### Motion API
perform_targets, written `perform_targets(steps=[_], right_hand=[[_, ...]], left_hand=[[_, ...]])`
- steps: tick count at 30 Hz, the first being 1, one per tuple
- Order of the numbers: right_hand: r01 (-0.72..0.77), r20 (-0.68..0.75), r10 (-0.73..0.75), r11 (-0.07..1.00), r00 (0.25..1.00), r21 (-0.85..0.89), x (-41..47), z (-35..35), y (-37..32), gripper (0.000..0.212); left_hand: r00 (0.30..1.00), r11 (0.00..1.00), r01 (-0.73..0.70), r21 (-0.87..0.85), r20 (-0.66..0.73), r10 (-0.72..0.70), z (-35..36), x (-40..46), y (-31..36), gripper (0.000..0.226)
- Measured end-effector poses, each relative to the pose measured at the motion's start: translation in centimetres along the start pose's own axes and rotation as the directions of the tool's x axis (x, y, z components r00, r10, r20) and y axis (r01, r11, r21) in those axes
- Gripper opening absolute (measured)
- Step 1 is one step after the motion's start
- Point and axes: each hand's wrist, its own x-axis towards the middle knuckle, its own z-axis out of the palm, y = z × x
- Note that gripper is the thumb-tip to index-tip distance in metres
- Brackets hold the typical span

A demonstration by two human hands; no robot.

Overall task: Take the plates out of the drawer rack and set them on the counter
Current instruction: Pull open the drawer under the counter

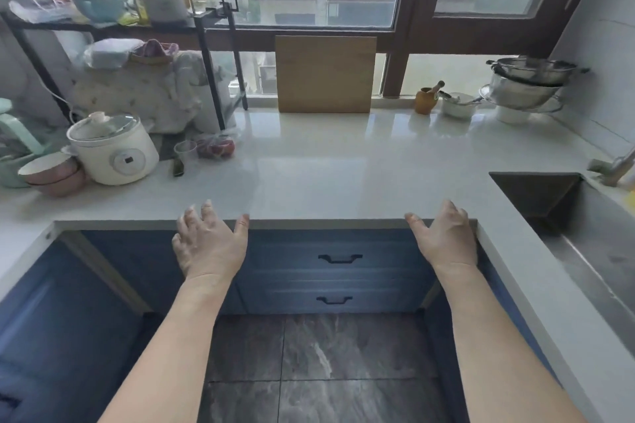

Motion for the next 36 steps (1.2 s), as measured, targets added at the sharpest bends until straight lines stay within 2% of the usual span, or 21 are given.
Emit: perform_targets(steps=[12,20,23,26,29,32,36], right_hand=[[-0.079,0.055,0.080,0.997,0.995,-0.018,8.5,11.9,2.0,0.065],[-0.135,0.214,0.147,0.988,0.966,-0.071,9.3,21.9,5.0,0.072],[-0.098,0.307,0.138,0.985,0.942,-0.144,9.0,26.2,6.6,0.071],[-0.028,0.387,0.116,0.974,0.915,-0.225,9.1,30.6,7.8,0.059],[0.048,0.450,0.066,0.970,0.891,-0.238,9.5,34.4,8.9,0.058],[0.169,0.489,-0.029,0.954,0.872,-0.246,9.9,37.5,9.9,0.062],[0.243,0.543,-0.081,0.942,0.836,-0.233,10.4,40.4,10.5,0.062]], left_hand=[[1.000,1.000,0.010,0.005,0.007,-0.010,11.5,7.9,1.8,0.072],[0.995,0.998,0.014,0.067,0.101,-0.021,20.3,9.0,0.4,0.074],[0.989,0.996,-0.003,0.092,0.148,-0.011,23.9,8.5,0.0,0.075],[0.983,0.992,-0.033,0.118,0.183,0.011,27.3,8.0,0.1,0.075],[0.978,0.987,-0.052,0.150,0.206,0.020,30.2,7.5,0.1,0.075],[0.980,0.980,-0.073,0.185,0.193,0.036,32.1,7.0,-0.4,0.072],[0.987,0.978,-0.080,0.190,0.150,0.051,33.5,6.5,-1.0,0.069]])
